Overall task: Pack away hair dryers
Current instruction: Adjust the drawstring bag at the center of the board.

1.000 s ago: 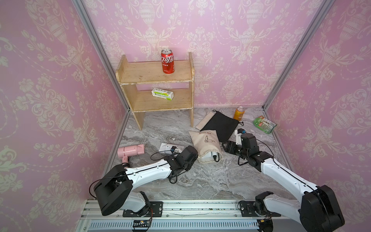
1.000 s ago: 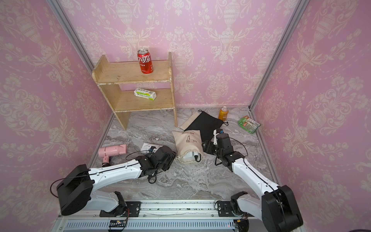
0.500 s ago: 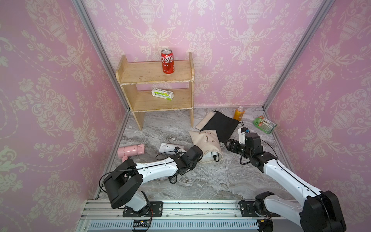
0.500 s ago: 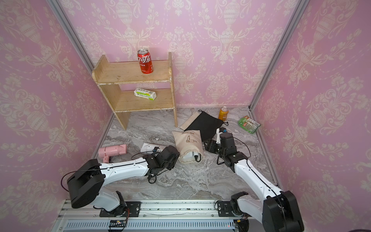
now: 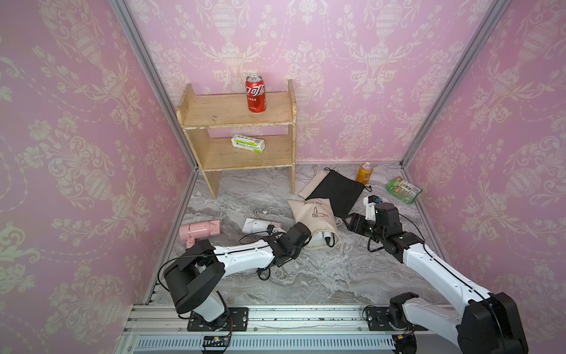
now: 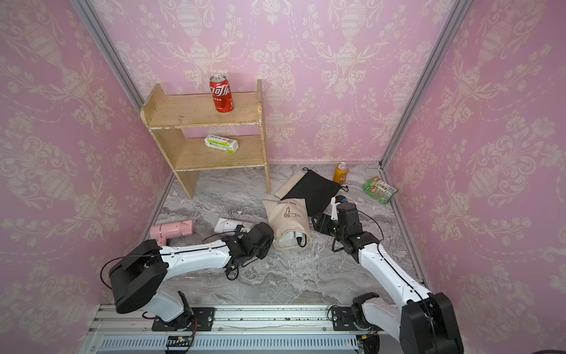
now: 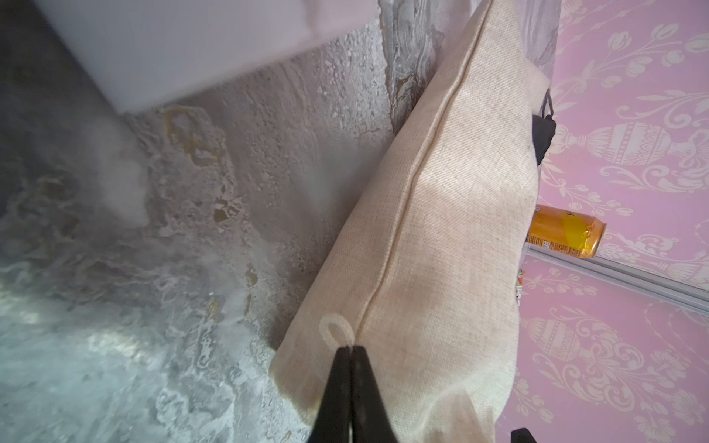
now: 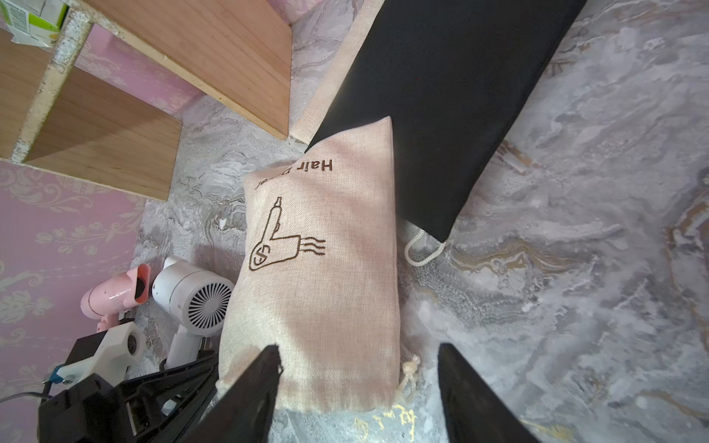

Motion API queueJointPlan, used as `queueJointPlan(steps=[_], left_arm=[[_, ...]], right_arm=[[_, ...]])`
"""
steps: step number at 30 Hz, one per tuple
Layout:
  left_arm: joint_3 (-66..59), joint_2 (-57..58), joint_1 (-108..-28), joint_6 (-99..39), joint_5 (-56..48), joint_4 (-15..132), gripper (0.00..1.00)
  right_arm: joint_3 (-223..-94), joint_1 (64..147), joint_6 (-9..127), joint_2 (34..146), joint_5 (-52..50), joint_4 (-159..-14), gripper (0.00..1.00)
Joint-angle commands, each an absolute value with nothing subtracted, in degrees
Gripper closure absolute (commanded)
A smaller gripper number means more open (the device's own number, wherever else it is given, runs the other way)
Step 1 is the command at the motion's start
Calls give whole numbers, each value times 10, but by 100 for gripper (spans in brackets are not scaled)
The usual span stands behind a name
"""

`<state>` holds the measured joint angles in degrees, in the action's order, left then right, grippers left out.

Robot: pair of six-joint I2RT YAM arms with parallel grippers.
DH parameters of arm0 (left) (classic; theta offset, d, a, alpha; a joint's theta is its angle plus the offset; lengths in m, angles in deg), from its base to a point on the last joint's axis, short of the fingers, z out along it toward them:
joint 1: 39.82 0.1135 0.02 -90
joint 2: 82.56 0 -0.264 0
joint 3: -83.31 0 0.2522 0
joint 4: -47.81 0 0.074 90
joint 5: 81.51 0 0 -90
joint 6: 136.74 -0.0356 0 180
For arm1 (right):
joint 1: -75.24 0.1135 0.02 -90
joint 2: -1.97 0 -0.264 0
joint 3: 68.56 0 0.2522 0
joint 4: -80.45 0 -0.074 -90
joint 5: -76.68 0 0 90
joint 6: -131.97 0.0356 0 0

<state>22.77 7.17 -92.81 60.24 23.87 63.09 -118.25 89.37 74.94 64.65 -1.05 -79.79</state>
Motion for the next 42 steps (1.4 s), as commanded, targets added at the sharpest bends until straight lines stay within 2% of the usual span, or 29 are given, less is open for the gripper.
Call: queueJointPlan(steps=[1, 8, 20, 32, 42], left_arm=[[223, 48, -918, 566, 269, 655, 100], [216, 30, -859, 493, 260, 650, 100], [209, 34, -745, 385, 198, 590, 100], [172, 61, -684, 304, 135, 573, 100], [174, 68, -671, 292, 122, 553, 100]], right_arm=[[-1174, 889, 729, 631, 4, -780, 32], [-1146, 892, 688, 643, 62, -809, 31], [-1114, 949, 645, 688, 85, -869, 32], [-1131, 1067, 563, 794, 84, -958, 40], [-1202, 1127, 507, 907, 46, -941, 44]])
